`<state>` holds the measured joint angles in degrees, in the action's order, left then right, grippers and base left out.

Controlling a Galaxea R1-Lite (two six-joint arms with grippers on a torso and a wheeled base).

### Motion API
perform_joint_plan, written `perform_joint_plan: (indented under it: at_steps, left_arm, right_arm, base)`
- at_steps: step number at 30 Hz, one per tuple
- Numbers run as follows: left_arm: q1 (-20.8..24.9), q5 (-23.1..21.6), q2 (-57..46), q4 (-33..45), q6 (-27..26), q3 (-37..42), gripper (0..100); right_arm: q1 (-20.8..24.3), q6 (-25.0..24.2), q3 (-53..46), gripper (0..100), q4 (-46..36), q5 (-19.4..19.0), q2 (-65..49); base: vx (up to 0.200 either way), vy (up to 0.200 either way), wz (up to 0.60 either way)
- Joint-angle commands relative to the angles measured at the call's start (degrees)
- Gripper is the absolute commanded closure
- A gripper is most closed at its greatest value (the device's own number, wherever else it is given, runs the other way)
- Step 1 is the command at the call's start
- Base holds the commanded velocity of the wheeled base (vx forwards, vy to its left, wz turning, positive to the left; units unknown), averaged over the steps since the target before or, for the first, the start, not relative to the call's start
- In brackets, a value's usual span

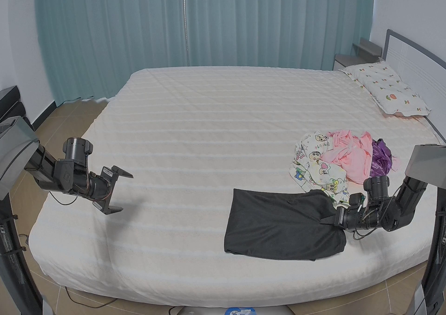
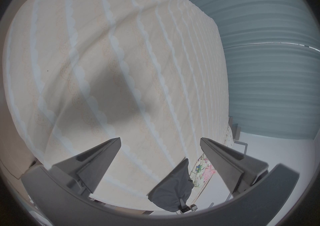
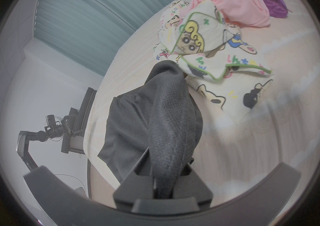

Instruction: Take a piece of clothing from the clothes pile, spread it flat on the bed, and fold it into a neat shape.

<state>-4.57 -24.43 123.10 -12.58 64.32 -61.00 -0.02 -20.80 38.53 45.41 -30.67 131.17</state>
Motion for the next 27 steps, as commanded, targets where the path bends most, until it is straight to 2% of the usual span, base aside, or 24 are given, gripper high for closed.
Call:
perform_joint_plan:
  at_steps: [1, 3, 9, 21, 27]
  left_arm:
    - [0.35, 0.08, 0.03, 0.01, -0.16, 0.18, 0]
    - [0.53, 0.26, 0.12, 0.01, -0.16, 0.18, 0]
    - [0.62, 0.26, 0.12, 0.1, -0.25, 0.18, 0]
    - [0.62, 0.35, 0.03, 0.19, -0.25, 0.36, 0]
    - [0.7, 0.44, 0.03, 0.28, -0.16, 0.36, 0]
  right_arm:
    - [-1.12, -0.03, -0.65, 100, 0.03, 0.0, -0.48]
    - [-1.21, 0.05, -1.27, 100, 0.03, 0.0, -0.57]
    - [-1.21, 0.67, -1.8, 100, 0.03, 0.17, -1.0]
    - [-1.03, 0.67, -1.97, 100, 0.03, 0.53, -1.0]
    - [-1.12, 0.67, -2.06, 100, 0.03, 0.53, -1.09]
  base:
    - [0.0, 0.0, 0.0]
    - [0.0, 0.0, 0.0]
    - [0.0, -0.2, 0.0]
    - [0.0, 0.0, 0.0]
    - [-0.2, 0.0, 0.0]
